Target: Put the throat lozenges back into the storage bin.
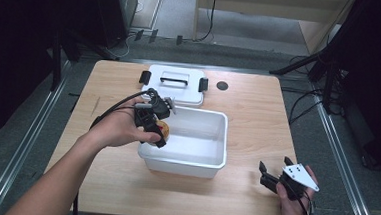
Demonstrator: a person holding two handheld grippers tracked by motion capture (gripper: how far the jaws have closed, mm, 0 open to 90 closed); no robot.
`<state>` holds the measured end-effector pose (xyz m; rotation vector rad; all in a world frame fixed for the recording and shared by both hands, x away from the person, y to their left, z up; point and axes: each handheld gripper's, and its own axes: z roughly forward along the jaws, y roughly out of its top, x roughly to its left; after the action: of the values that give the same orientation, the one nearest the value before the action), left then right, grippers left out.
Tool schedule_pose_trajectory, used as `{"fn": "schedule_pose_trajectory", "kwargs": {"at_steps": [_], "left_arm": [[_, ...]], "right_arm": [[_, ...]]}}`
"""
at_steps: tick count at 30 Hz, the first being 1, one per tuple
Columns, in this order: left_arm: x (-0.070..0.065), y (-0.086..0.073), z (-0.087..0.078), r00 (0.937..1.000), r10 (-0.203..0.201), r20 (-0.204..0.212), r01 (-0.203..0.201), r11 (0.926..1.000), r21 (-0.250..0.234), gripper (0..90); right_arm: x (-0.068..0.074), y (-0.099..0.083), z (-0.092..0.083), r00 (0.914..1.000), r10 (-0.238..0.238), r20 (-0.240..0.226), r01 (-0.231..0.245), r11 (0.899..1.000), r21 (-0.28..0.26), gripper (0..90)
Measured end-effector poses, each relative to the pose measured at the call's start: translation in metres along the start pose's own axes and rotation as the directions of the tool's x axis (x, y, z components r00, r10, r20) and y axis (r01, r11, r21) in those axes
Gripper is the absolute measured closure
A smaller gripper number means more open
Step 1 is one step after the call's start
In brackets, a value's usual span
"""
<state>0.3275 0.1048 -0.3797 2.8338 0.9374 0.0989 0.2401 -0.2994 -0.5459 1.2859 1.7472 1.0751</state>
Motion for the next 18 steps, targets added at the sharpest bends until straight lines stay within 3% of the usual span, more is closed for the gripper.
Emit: {"fn": "schedule_pose_trajectory", "kwargs": {"at_steps": [4, 11, 18], "left_arm": [[0.001, -0.001, 0.006, 1.0000, -0.002, 0.004, 0.002, 1.0000, 0.008, 20.9], [0.000, -0.003, 0.016, 0.9994, 0.028, 0.020, -0.028, 0.9996, 0.000, 20.9], [-0.003, -0.003, 0.028, 0.9978, 0.064, 0.016, -0.064, 0.9975, 0.027, 20.8]], "right_arm": [[-0.001, 0.000, 0.000, 1.0000, 0.010, 0.000, -0.010, 1.000, 0.006, 13.1], [-0.002, 0.000, 0.001, 0.9998, 0.021, 0.000, -0.021, 1.000, 0.010, 13.1], [-0.003, 0.000, 0.001, 0.9997, 0.023, -0.005, -0.023, 1.000, 0.009, 13.1]]}}
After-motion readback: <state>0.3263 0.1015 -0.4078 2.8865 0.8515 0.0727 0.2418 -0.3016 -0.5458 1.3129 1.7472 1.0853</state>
